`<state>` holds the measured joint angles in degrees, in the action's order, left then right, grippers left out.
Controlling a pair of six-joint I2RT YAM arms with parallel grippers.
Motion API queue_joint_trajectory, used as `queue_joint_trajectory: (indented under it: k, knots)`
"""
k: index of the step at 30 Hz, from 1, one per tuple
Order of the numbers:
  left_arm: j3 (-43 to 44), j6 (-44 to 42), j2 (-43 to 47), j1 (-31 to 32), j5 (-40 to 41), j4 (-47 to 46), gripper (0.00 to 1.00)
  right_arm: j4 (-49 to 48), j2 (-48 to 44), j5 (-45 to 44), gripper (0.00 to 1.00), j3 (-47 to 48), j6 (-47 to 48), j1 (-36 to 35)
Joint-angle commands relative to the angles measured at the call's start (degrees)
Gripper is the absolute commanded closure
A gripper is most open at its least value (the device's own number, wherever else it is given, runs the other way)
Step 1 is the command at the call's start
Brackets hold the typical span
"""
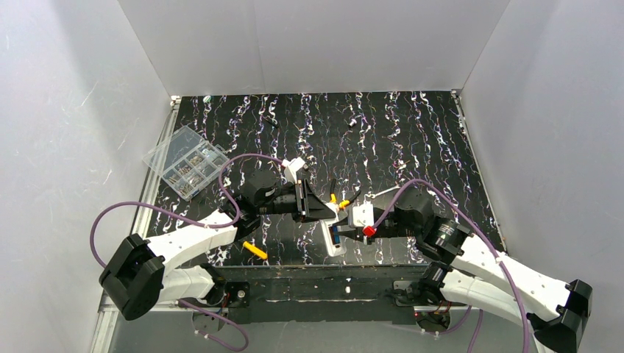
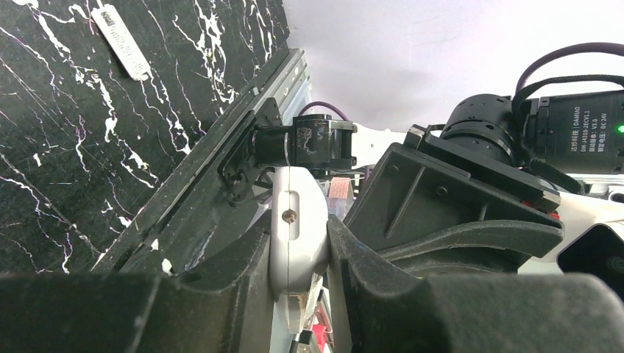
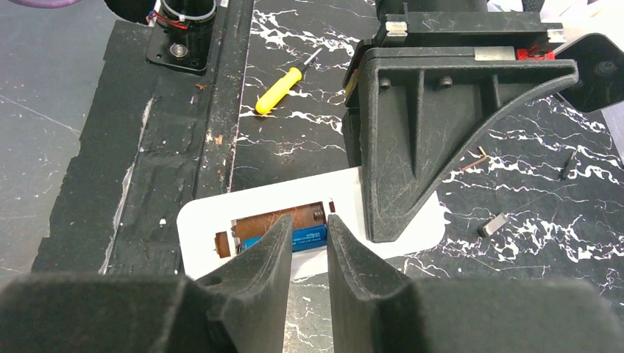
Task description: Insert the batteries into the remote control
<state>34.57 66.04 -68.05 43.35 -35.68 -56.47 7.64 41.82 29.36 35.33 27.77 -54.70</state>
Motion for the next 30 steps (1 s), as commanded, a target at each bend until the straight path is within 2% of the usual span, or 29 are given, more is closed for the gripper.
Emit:
queue_joint_trajectory:
  k: [1, 11, 19, 30]
  knots:
    - [2.38, 0.95, 1.67, -0.43, -1.94, -4.76, 1.00, 8.00, 0.69, 3.46, 0.70, -0.04, 0.42, 0.12]
    - [2.09, 1.68, 1.68, -0.44, -1.30, -5.99, 1.00, 10.91, 0.91, 5.02, 0.71, 0.03, 0.50, 0.09]
    - [1.65, 4.81, 0.88, -0.44, -1.05, -11.03, 1.00, 14.30, 1.87, 4.56, 0.73, 0.28, 0.48, 0.16]
    - [1.89, 9.93, -1.19, -0.45, -0.26, -18.32, 1.00, 17.09, 2.02, 1.98, 0.82, 0.30, 1.94, 0.03]
